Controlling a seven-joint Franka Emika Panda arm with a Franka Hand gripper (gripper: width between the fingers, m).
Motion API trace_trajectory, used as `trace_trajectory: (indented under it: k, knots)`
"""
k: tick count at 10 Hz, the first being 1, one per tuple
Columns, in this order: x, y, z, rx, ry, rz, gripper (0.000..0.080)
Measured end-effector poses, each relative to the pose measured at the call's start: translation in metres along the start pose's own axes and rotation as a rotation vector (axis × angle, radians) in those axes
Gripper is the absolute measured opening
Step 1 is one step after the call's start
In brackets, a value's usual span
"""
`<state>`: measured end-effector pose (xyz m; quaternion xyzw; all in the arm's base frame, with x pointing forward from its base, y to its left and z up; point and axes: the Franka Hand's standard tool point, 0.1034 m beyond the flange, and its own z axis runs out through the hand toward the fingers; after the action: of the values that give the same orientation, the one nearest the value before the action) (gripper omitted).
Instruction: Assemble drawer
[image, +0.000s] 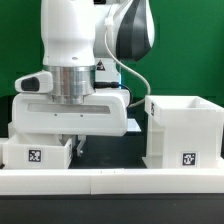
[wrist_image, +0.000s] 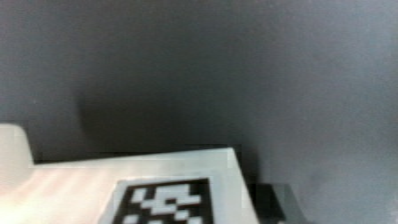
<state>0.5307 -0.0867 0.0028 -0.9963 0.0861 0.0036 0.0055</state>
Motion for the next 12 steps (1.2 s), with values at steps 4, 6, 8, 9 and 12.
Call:
trace_trajectory:
  k: [4,6,8,9,12]
  knots:
    - [0.002,0.004,-0.004,0.000,0.005,-0.093,0.0073]
    - [0.002,0.000,-0.017,0.015,-0.008,-0.172,0.0074]
    - [-0.003,0.000,-0.028,0.042,-0.041,-0.299,0.0074]
    - [-0.003,0.001,-0.027,0.040,-0.040,-0.299,0.0074]
    - [-0.004,0.001,-0.025,0.041,-0.042,-0.431,0.0074]
